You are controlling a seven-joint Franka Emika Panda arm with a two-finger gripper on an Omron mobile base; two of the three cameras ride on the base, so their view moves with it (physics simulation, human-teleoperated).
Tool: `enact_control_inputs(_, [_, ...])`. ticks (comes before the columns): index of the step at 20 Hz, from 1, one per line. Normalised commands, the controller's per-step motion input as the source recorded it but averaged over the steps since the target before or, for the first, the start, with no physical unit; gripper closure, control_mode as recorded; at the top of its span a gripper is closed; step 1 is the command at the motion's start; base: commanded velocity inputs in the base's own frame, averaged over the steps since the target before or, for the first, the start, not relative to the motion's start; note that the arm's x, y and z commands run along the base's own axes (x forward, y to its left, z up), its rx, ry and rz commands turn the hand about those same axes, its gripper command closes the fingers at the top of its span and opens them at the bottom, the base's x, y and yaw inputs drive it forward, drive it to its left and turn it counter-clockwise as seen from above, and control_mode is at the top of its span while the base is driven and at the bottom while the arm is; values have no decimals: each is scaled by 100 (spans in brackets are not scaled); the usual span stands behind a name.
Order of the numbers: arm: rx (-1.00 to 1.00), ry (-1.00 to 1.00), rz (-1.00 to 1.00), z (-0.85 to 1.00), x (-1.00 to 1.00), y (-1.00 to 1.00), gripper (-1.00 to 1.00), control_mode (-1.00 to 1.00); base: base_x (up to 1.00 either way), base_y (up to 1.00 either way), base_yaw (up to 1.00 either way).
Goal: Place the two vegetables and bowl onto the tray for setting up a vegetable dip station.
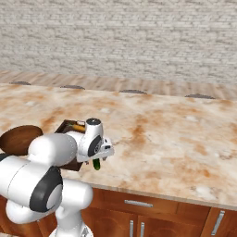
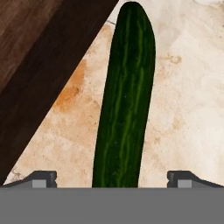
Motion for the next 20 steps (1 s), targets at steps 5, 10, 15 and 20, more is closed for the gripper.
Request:
enact_control_inputs(5, [2, 0, 0, 0, 0, -24, -100, -100, 0, 0, 0])
enact_control_inputs(10, [0, 0, 0, -12, 0, -6, -100, -100, 0, 0, 0])
enact_control_inputs(15, [0, 0, 0, -21, 0, 0, -100, -100, 0, 0, 0])
enact_control_inputs(20, [0, 0, 0, -6, 0, 0, 100, -100, 0, 0, 0])
